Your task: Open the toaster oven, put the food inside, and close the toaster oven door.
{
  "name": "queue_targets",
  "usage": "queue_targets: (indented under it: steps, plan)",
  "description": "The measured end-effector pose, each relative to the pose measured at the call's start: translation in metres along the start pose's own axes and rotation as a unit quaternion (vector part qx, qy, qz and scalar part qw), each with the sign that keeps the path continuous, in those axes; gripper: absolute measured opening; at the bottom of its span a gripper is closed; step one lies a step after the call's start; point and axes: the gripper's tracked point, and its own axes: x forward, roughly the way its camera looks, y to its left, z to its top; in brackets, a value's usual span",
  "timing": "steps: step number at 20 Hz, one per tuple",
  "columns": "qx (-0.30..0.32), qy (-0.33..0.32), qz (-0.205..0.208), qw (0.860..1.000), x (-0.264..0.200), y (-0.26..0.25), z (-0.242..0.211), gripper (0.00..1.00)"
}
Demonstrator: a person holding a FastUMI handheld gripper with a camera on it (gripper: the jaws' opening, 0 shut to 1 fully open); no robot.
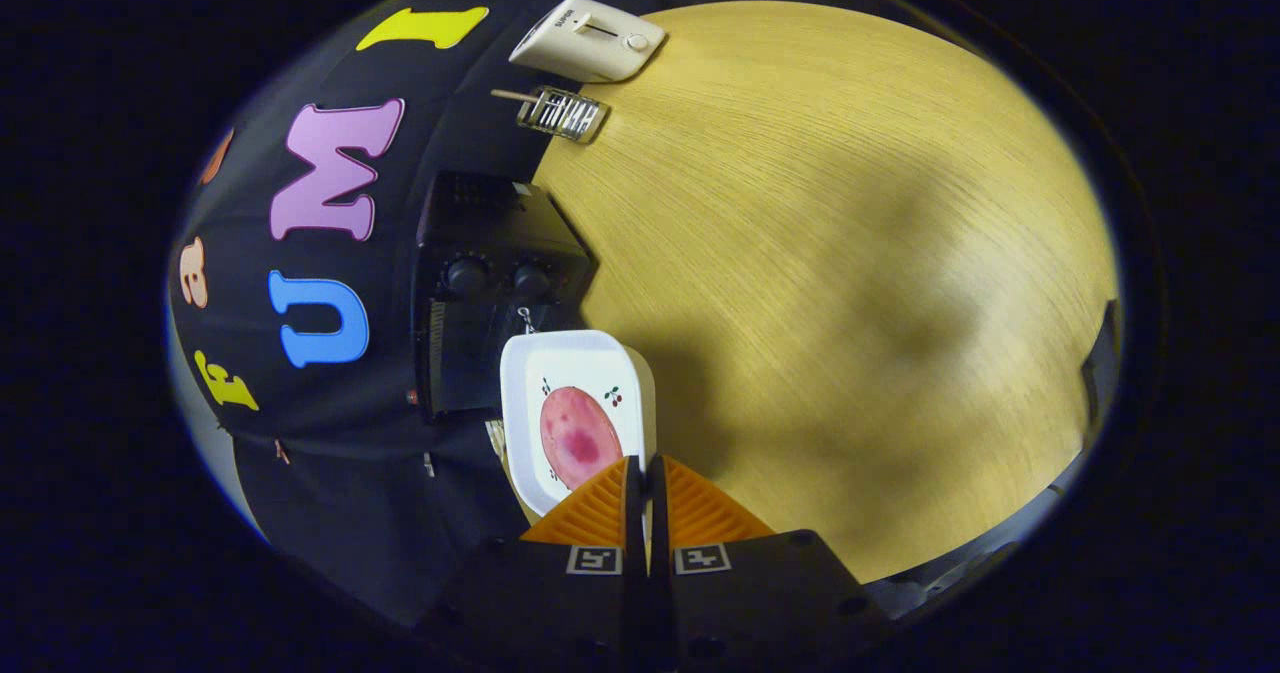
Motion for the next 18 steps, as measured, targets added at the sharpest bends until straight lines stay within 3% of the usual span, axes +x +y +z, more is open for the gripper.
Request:
queue_targets:
  steps: [10,18]
  plan:
    - [0.063,-0.067,0.009,0.996,0.123,0.108,-0.066,0.05]
    - [0.188,-0.183,-0.016,0.965,0.195,0.149,-0.033,0.05]
